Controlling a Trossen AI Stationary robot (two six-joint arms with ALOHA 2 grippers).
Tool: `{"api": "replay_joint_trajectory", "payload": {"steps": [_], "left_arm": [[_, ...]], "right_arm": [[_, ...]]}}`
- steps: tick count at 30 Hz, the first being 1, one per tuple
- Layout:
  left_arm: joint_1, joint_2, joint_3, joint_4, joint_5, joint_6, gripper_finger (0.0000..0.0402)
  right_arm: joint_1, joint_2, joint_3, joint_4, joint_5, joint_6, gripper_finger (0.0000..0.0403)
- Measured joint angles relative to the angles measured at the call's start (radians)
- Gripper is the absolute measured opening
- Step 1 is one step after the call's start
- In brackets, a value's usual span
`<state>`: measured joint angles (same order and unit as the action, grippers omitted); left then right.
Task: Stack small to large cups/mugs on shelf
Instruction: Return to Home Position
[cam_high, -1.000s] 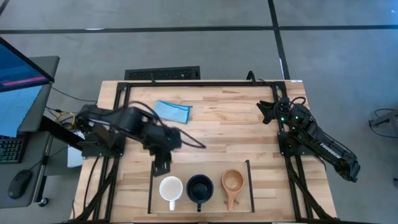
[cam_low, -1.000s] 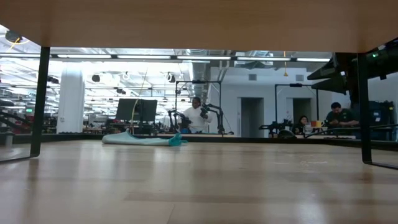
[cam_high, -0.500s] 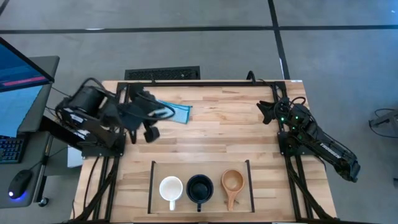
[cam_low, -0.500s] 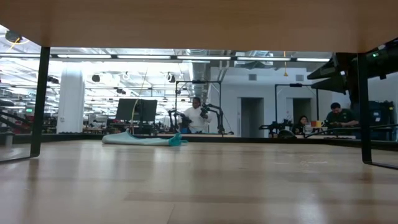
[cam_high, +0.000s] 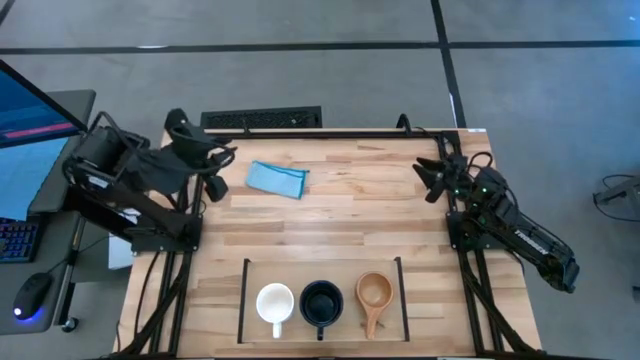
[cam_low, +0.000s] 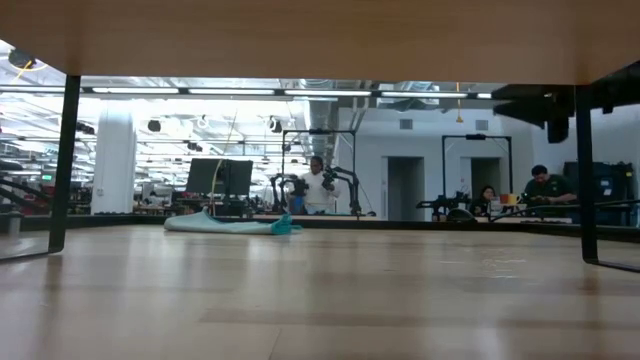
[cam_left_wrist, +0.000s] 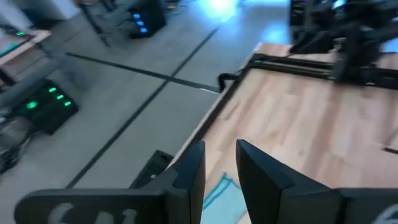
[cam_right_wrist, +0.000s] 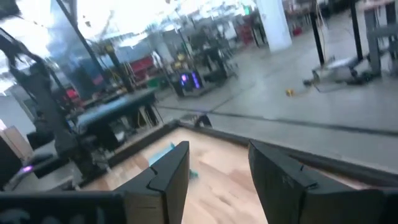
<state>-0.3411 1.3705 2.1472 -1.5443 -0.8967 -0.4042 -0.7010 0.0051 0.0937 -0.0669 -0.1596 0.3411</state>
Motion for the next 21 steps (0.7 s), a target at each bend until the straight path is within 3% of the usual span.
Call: {"api": "replay_joint_trajectory", "payload": {"steps": [4, 8, 14, 21], "left_arm": [[-0.021, -0.122, -0.229, 0.075, -0.096, -0.085, 0.0083], [-0.058, -0.275, -0.509, 0.27, -0.125, -0.095, 0.0083], [-0.081, -0.543, -0.907, 0.66, -0.169, 0.019, 0.0083], [-0.081, -0.832, -1.283, 1.096, -0.19, 0.22, 0.0083]], "right_arm": [[0.0, 0.0, 0.0, 0.022, 0.0, -0.017, 0.0186], [0.0, 0.0, 0.0, 0.024, 0.002, -0.035, 0.0186], [-0.002, 0.0, 0.0, 0.046, 0.003, -0.035, 0.0186], [-0.002, 0.0, 0.0, 0.121, 0.003, -0.02, 0.0186]]}}
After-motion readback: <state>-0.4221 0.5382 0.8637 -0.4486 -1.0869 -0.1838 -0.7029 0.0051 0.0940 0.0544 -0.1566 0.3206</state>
